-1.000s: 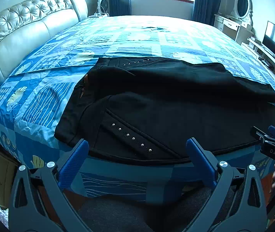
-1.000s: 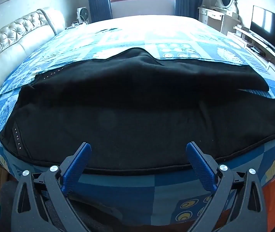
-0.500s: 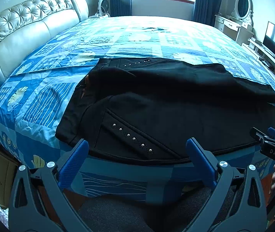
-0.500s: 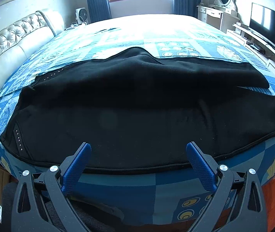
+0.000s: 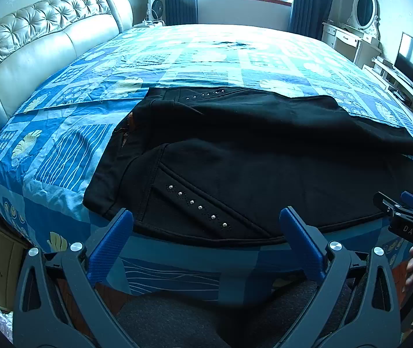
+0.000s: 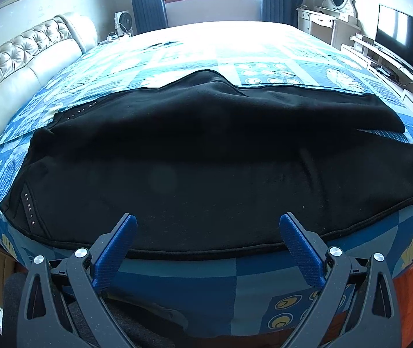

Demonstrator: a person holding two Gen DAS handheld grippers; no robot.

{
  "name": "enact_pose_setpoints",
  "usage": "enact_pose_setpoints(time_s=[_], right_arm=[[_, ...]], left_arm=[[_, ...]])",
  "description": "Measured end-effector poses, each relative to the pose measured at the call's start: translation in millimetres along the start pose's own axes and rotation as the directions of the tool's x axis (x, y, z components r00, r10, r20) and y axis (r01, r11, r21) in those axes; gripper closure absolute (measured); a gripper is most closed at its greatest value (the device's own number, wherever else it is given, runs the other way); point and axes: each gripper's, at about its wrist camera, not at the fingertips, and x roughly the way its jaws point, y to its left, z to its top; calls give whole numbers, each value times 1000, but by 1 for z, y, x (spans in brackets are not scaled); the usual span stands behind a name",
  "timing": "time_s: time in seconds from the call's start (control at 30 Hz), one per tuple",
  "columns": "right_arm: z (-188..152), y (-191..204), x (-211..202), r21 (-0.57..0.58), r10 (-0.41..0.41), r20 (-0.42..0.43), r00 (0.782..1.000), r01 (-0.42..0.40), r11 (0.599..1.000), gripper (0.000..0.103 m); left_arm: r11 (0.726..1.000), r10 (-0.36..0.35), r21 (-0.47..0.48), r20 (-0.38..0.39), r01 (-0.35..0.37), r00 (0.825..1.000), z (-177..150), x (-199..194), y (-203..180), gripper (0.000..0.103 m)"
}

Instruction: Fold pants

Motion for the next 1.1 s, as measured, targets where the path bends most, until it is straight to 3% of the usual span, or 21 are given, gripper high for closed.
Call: enact_pose_setpoints(time_s=[1.1], right_arm=[[-1,5,-1,-11,3,-2,1000,-3,1000,5]], left_arm=[[1000,0,0,5,0,1000,0,-1,-2,2]])
